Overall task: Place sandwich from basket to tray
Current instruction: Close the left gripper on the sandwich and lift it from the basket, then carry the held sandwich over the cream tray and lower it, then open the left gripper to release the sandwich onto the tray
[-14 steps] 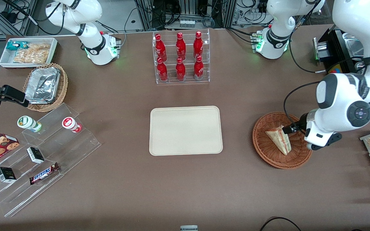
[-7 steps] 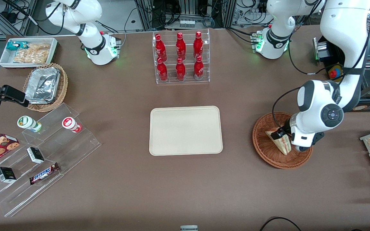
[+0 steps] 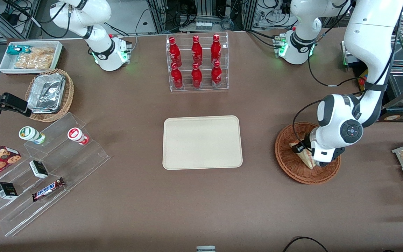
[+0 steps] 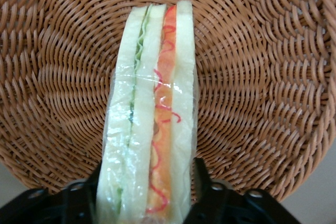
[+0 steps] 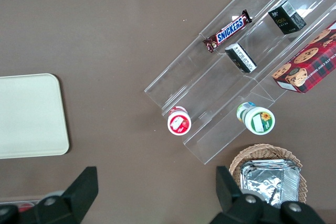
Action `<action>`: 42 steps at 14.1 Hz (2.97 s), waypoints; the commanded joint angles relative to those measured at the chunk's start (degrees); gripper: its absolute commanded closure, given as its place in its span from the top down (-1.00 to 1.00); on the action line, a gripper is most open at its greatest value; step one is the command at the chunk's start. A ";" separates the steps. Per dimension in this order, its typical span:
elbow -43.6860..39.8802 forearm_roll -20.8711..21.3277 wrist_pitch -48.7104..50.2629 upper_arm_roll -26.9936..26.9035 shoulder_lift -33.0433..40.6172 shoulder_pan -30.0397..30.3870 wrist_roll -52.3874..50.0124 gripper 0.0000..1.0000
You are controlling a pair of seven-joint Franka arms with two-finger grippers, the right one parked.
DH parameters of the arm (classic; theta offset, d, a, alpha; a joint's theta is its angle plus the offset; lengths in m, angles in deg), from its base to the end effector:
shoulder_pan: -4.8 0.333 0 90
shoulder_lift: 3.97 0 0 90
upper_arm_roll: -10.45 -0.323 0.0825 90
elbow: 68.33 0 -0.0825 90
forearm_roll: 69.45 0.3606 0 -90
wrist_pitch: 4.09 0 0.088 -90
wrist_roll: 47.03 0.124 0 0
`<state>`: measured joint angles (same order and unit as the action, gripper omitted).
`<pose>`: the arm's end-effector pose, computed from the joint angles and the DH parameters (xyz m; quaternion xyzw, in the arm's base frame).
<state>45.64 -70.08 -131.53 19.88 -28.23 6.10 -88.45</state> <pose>0.5679 -0.0794 0.2445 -0.9511 -0.2925 0.0989 0.0035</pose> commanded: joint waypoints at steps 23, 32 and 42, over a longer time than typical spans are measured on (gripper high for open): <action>-15.34 -0.08 0.17 2.70 -6.14 -32.84 -5.76 -0.67; -26.77 1.77 0.26 2.44 -17.22 -40.50 -12.01 -0.56; -29.68 1.76 0.17 -1.42 -17.15 -40.06 -15.88 0.99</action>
<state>17.66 -69.36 -132.08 20.63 -46.14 -33.32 -102.53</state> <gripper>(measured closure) 0.172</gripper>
